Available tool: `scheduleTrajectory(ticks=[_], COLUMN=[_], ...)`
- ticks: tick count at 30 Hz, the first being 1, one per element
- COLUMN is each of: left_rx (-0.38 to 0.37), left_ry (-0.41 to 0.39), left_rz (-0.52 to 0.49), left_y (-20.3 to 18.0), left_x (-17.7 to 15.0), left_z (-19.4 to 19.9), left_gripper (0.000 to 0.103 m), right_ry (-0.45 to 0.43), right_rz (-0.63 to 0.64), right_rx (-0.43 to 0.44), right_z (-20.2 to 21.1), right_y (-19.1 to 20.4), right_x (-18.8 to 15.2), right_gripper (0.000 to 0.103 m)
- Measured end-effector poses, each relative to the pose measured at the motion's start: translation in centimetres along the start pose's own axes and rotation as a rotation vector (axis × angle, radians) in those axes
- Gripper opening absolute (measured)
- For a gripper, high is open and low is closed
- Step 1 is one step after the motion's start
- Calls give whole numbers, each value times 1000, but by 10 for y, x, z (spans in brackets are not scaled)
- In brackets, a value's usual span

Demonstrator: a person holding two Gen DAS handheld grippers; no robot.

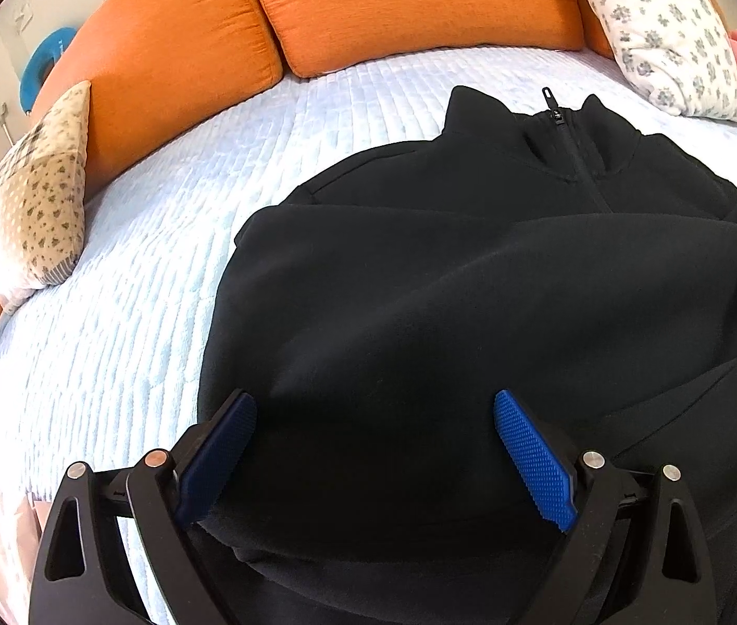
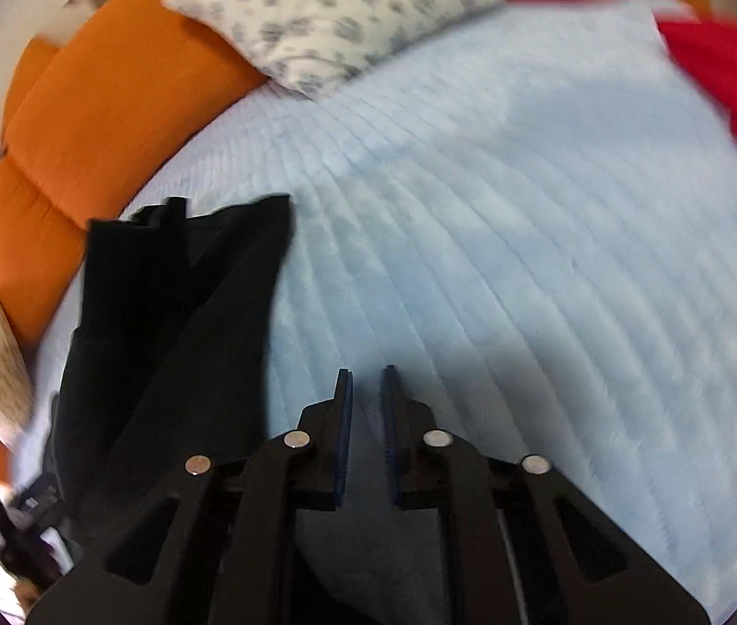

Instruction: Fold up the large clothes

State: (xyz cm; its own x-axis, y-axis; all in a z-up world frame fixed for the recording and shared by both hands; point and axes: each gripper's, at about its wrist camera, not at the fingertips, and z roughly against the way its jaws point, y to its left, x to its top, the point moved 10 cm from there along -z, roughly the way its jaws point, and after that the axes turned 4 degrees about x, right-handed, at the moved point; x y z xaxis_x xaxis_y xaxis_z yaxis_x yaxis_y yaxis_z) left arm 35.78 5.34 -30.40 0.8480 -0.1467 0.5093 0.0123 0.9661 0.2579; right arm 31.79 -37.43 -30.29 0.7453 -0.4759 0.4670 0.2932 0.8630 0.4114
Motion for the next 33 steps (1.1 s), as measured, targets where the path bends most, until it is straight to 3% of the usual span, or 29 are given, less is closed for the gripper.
scheduleTrajectory(ticks=[3,5,6,7,8,11,14,15,16,18,20,23,29,33], left_rx=[-6,-8,-9,-12,-15,-24,-23,-22,-20,-16,-23,-44,-56,-28], left_ry=[-6,-13,-15,-20,-24,-29,-35,-37,-40,-44,-38,-34,-24,-7], left_rz=[4,10,13,16,17,22,35,44,51,55,58,79,129,128], left_y=[0,1,1,1,1,1,2,2,3,2,2,6,18,22], left_x=[0,0,-1,-1,-1,-1,-1,-1,-1,-2,-4,-5,-5,-12], left_z=[-1,-1,-1,-1,-1,-1,0,1,3,6,9,14,25,20], left_gripper=[94,94,94,94,94,94,94,94,94,94,94,94,94,94], right_ry=[1,-2,-17,-47,-74,-74,7,18,26,49,88,56,-33,10], right_rz=[81,124,139,157,167,175,127,117,106,74,13,-21,-21,-81], right_rx=[23,46,46,35,20,-13,-96,-100,-83,-58,-2,79,153,136], right_z=[8,12,13,17,19,16,-8,-18,-24,-35,-42,-22,38,25], right_y=[37,71,84,98,108,132,131,129,130,128,123,114,92,56], right_x=[19,37,46,56,65,79,79,79,78,71,62,55,42,18], right_gripper=[15,39,70,87,87,86,85,80,47,22,13,13,12,12])
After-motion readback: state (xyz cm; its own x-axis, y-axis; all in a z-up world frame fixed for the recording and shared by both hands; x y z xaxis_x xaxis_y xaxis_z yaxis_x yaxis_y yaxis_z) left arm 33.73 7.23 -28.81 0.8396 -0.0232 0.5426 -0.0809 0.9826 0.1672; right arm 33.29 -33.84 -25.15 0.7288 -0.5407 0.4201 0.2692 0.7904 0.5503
